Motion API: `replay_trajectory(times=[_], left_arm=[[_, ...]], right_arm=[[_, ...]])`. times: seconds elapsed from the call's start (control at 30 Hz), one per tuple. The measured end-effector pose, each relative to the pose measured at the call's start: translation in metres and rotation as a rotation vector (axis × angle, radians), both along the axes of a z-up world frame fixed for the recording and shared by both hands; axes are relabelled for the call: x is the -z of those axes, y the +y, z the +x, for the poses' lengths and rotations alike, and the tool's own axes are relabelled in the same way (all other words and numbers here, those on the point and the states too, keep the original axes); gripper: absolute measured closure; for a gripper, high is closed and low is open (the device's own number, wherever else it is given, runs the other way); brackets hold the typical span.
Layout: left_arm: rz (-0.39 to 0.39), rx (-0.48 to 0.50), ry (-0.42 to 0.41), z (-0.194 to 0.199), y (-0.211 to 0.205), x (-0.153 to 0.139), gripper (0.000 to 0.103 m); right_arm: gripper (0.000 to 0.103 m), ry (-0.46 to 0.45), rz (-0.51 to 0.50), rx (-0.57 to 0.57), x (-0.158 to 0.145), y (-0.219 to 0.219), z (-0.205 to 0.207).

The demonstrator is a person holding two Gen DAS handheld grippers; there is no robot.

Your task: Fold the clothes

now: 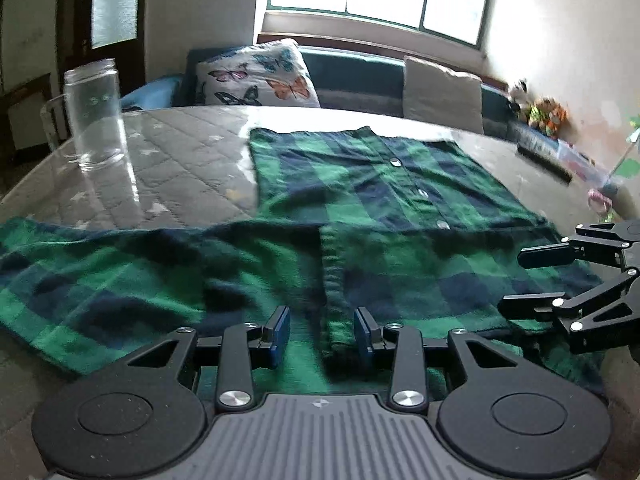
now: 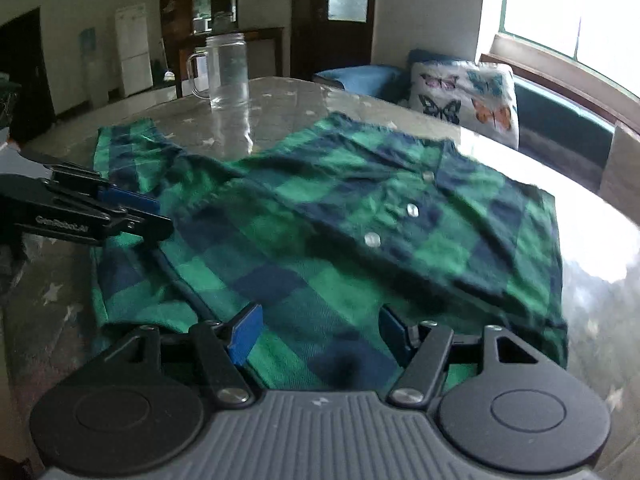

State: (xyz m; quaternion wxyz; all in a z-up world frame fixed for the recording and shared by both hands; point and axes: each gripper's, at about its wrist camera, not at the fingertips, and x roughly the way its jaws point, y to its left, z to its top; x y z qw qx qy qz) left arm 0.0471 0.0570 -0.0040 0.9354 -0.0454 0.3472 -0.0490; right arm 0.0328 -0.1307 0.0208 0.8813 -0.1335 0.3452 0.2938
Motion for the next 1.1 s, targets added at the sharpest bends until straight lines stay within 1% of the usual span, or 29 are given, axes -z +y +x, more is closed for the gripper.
replay_trajectory(times=[0.13, 0.27, 0.33, 0.47, 0.57, 0.7, 0.9, 0.97, 1.03, 1.07, 1.1], left_arm=[[-0.014, -0.089, -0.014, -0.002, 0.029, -0.005, 0.064], [-0.027, -0.212, -0.004, -0.001, 0.067, -0.005, 0.064], [-0.026, -0.281, 0.0, -0.002, 0.091, -0.005, 0.064], [-0.018, -0.424, -0.001, -0.005, 0.134, -0.006, 0.064], [-0.012, -0.535, -0.008, -0.007, 0.167, -0.006, 0.062], [-0.014, -0.654, -0.021, -0.004, 0.201, -0.004, 0.062], [-0.031, -0.782, -0.031, 0.011, 0.242, 0.004, 0.062], [-0.037, -0.81, -0.02, 0.016, 0.252, 0.008, 0.064], [-0.052, -0.819, -0.027, 0.02, 0.26, 0.011, 0.065], [-0.045, -0.823, -0.029, 0.021, 0.261, 0.011, 0.065], [-0.036, -0.829, -0.027, 0.023, 0.261, 0.011, 0.071]], right_arm=[[0.038, 0.007, 0.028, -0.007, -0.006, 0.017, 0.017], [0.042, 0.058, 0.058, -0.045, 0.0, 0.044, 0.035], [0.043, 0.076, 0.062, -0.072, 0.005, 0.059, 0.041], [0.043, 0.085, 0.043, -0.128, 0.012, 0.085, 0.044], [0.043, 0.067, 0.046, -0.169, 0.011, 0.097, 0.041], [0.043, 0.078, 0.039, -0.203, 0.015, 0.109, 0.039], [0.043, 0.065, 0.063, -0.212, 0.003, 0.104, 0.03], [0.043, 0.056, 0.072, -0.213, -0.002, 0.1, 0.026], [0.043, 0.048, 0.079, -0.213, -0.007, 0.095, 0.022], [0.043, 0.043, 0.082, -0.212, -0.011, 0.092, 0.02], [0.043, 0.039, 0.085, -0.21, -0.013, 0.089, 0.018]])
